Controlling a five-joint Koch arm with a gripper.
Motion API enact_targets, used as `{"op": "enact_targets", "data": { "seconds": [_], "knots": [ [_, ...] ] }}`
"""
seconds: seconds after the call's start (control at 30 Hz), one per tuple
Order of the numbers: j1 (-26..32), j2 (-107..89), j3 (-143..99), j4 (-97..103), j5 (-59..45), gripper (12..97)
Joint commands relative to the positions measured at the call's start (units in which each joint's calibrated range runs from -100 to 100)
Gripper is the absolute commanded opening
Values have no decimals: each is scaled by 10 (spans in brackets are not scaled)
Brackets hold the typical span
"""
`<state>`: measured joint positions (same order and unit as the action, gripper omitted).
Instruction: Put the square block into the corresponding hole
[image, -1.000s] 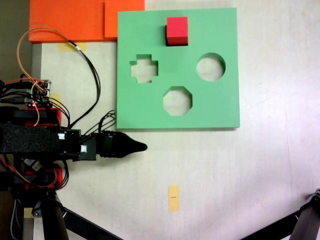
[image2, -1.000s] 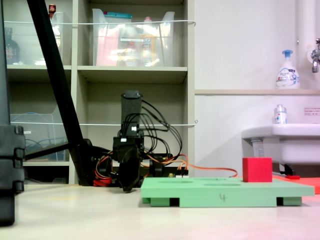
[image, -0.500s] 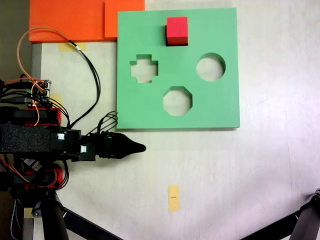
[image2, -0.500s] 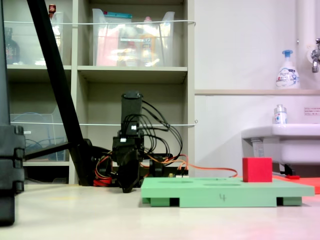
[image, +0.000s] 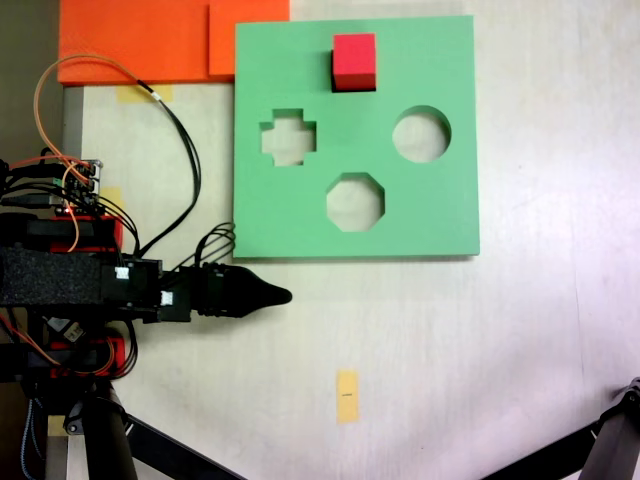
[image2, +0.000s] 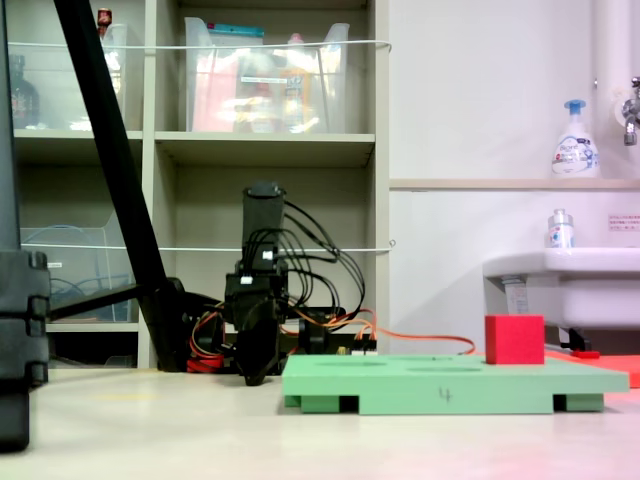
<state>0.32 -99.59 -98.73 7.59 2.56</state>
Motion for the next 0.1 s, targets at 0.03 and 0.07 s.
{"op": "enact_targets", "data": {
  "seconds": [0.03, 0.07],
  "knots": [
    [0, -4, -13, -57, -2, 495],
    [0, -4, -13, -57, -2, 494]
  ]
}}
